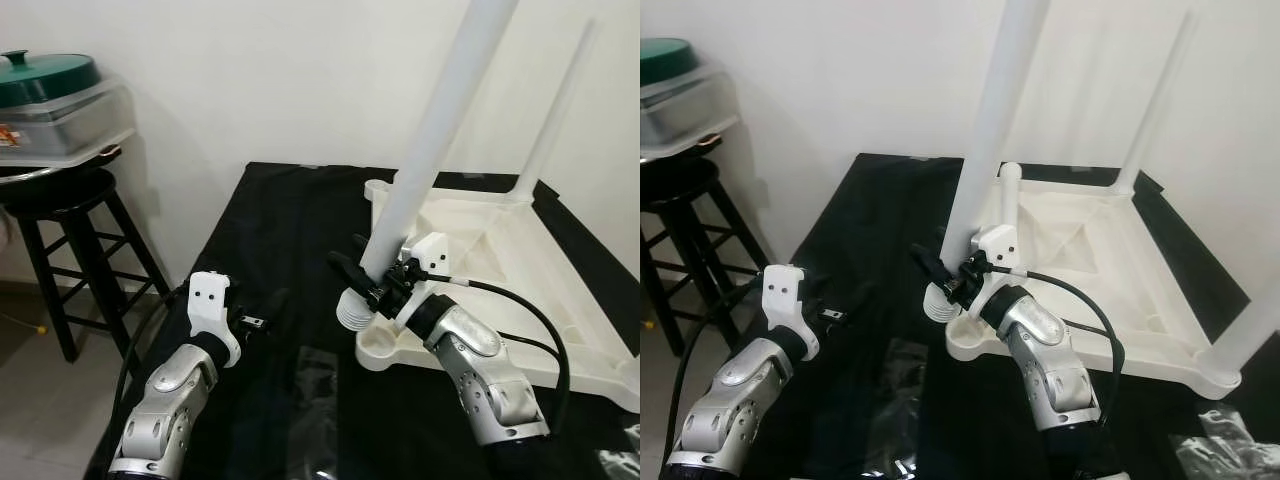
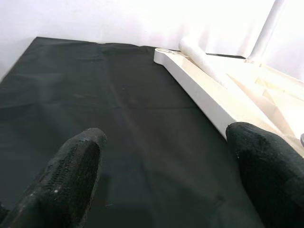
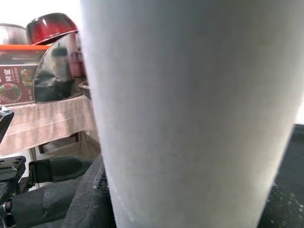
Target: Building children table
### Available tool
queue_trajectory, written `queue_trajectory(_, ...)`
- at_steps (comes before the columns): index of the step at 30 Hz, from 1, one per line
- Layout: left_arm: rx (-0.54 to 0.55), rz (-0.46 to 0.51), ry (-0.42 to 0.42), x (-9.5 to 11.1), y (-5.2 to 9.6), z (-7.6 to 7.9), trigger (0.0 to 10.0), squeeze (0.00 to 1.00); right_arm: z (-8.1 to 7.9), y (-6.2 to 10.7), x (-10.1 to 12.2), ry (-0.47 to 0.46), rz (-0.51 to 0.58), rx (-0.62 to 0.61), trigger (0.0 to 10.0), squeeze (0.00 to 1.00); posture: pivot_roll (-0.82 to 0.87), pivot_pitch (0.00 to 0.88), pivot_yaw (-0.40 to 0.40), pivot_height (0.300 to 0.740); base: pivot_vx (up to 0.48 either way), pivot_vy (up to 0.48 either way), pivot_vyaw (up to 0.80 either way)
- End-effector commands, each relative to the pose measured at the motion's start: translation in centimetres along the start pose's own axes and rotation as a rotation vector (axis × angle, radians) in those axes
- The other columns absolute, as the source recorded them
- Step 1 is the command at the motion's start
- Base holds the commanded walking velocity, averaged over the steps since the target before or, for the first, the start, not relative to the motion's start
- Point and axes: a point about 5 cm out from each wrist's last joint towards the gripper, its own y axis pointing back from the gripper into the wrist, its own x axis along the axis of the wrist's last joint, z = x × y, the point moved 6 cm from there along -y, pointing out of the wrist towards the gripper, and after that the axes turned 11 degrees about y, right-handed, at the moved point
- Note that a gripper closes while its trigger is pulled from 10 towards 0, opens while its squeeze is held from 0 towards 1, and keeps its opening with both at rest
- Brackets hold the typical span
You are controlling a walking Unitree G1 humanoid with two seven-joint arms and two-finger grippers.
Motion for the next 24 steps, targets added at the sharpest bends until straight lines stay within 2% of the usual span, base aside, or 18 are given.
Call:
queue_trajectory(1,0.0,0.003,0.008,-0.3,-0.1,0.4,10.0,0.0,-0.4,-0.2,0.5,-0.001,0.014,0.022,10.0,0.0,-0.1,0.0,-0.016,0.74,0.0,0.0,0.0)
queue_trajectory(19,0.051,-0.016,-0.03,-1.1,0.3,-0.8,10.0,0.0,-0.7,-0.2,0.3,-0.003,0.01,0.042,10.0,0.0,-0.09,0.0,-0.012,0.74,0.0,0.0,0.0)
queue_trajectory(24,0.028,-0.027,-0.077,-1.2,0.5,-0.2,10.0,0.0,-0.9,-0.1,0.1,-0.013,0.003,0.151,10.0,0.0,-0.09,0.0,-0.013,0.74,0.0,0.0,0.0)
